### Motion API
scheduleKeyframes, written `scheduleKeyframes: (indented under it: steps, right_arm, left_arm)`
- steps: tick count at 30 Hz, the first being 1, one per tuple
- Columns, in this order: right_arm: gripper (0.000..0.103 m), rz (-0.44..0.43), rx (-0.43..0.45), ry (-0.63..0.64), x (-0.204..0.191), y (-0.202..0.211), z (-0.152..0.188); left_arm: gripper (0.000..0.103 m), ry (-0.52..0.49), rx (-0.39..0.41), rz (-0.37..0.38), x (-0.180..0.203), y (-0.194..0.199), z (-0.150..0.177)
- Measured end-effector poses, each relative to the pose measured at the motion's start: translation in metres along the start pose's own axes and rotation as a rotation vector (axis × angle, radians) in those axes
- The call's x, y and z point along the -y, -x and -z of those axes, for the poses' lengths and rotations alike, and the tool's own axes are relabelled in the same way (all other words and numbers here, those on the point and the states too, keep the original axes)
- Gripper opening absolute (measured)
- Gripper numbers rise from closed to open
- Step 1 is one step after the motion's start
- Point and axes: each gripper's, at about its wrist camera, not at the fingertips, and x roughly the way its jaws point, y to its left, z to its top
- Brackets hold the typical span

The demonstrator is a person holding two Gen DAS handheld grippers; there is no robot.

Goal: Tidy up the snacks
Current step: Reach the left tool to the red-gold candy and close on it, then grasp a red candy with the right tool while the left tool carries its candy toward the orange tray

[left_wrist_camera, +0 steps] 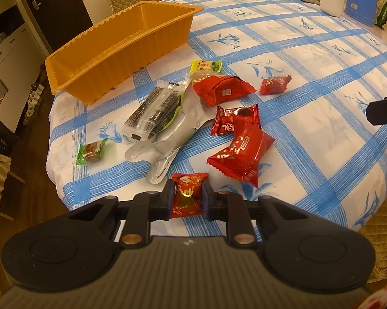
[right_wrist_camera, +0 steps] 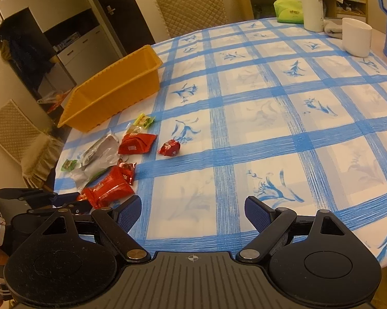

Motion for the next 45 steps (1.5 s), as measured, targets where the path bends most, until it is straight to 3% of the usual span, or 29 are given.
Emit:
scheduleKeyframes:
  steps: [10,14,21,34,37,39,45]
  right_arm:
    - [0.087,-0.084,-0.013,0.018,-0.026,-0.012,-0.004]
    - [0.075,-0.133,-0.040,0.007,-0.044,-0.025,-0.003]
    - [0.067,-0.166,-0.079,-0.111,-0.065,-0.052,-0.005]
    - [0.057,-0.062,-0.134,-0.384,-0.078,-0.094,-0.013]
    - [0.050,-0.028,-0.133,-0.397,-0.081,-0.099,-0.013]
    - [0.030,-0.017,-0.144,-0.398,-0.082,-0.101,-0.014]
    - [0.024,0.022,-0.136,-0.331,-0.089,-0.089,-0.021]
  left_arm:
    - [0.019,0.147,0.025,0.020,-0.024,0.034,0.006]
    - [0.019,0.173,0.050,0.025,-0.039,0.054,0.004]
    - [0.019,0.166,0.084,0.064,-0.065,0.065,-0.009]
    - [0.019,0.108,0.071,0.175,-0.112,0.044,-0.031]
    - [0.019,0.097,0.066,0.201,-0.118,0.039,-0.035]
    - [0.019,0.091,0.065,0.214,-0.121,0.036,-0.037]
    - [0.019,0.081,0.079,0.250,-0.127,0.034,-0.049]
